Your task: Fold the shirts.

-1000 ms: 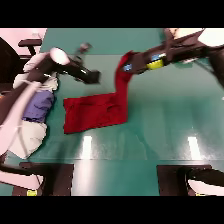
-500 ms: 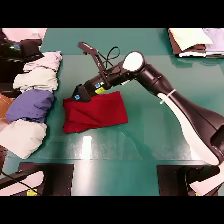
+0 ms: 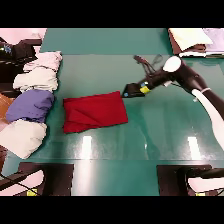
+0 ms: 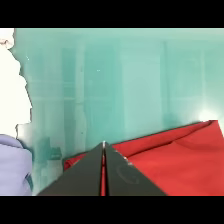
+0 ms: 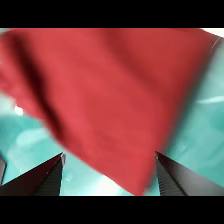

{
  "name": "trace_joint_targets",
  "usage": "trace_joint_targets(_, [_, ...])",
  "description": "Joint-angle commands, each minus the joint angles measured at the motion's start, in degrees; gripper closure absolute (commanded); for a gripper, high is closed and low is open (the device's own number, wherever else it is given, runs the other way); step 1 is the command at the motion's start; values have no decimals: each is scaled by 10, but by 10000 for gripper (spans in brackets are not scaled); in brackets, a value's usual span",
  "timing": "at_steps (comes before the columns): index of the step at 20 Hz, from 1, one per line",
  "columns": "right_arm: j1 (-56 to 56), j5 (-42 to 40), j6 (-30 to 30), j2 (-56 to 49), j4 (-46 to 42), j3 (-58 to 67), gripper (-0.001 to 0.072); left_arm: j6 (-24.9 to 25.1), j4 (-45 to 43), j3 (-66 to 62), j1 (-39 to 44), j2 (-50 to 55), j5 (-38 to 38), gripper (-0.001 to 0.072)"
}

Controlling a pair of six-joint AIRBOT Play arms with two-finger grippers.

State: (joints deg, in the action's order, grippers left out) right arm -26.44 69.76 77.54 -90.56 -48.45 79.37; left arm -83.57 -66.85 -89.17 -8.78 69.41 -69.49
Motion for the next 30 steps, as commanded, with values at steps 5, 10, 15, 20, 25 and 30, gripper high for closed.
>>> trace_joint_targets(5, [25,-71,3,-60,99,-103,86,17,3,0,-1,0,21,683])
trace_joint_targets(10, [-58,-66,4,-166,154,9,160,31,19,0,-1,0,22,683])
trace_joint_targets(15, [-94,-75,4,-196,134,83,696,45,61,0,26,0,27,684])
trace_joint_targets(20, [-3,-52,24,-92,-20,92,696,45,60,0,140,0,44,684])
trace_joint_targets(25, [204,3,69,58,-201,92,697,27,60,0,208,0,75,684])
trace_joint_targets(30, [454,40,76,127,-235,91,696,2,60,0,221,0,116,684])
